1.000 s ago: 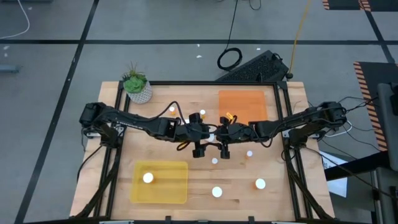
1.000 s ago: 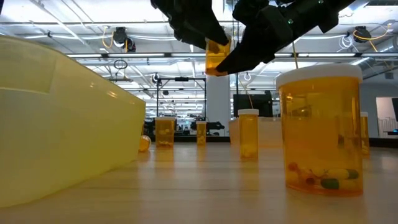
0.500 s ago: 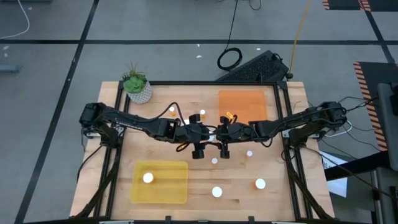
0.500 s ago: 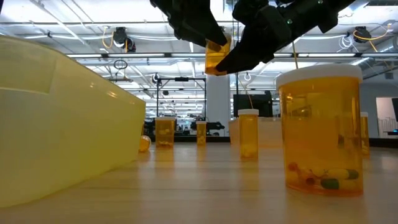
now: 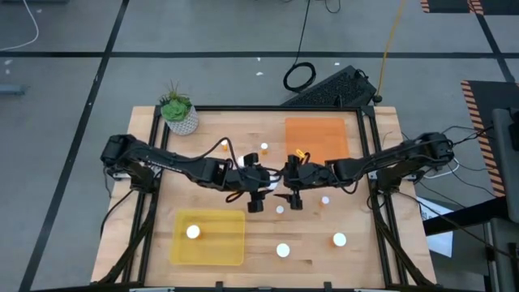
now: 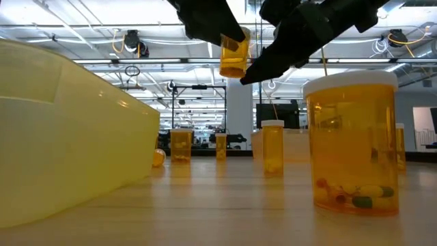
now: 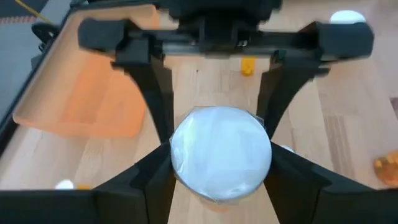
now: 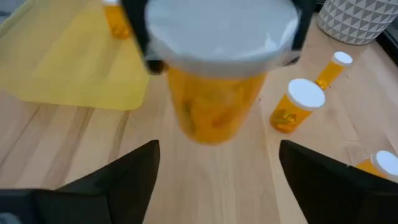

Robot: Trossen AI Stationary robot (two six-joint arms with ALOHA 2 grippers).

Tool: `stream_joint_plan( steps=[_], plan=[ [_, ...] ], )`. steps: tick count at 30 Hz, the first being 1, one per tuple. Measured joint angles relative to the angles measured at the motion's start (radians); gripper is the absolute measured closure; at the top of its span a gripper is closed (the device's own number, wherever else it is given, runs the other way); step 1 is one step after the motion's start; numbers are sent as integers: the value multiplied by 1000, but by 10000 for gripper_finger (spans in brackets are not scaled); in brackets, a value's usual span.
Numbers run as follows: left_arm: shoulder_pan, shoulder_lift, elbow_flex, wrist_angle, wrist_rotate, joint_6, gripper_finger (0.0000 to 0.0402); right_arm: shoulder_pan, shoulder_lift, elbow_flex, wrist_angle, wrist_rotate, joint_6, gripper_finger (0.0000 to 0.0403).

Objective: Pick and place medicine bottles into bin by pill shape (circle, oval)
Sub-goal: Put the large pill bottle into the yellow bin

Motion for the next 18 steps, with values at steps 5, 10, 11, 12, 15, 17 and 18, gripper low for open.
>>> stream_joint_plan(
  steps=[5, 10, 11, 12, 15, 17, 18],
  plan=[
    [-37, -43, 1, -102, -26, -86, 183, 24, -49, 0, -85, 0, 2, 66],
    [-111, -58, -1, -188, -66, -190, 190, 44, -103, 0, -169, 0, 15, 75],
    [-127, -60, -2, -204, -78, -208, 191, 44, -114, 0, -187, 0, 20, 77],
    [-144, -60, -2, -202, -84, -228, 191, 45, -125, 0, -213, 0, 27, 77],
    [-199, -59, -10, -247, -119, -290, 188, 45, -148, -1, -250, 0, 44, 77],
    [-238, -59, -10, -263, -152, -326, 185, 45, -165, -13, -262, 0, 50, 78],
    [-258, -59, -10, -274, -172, -343, 184, 45, -172, -22, -254, 0, 51, 78]
  ],
)
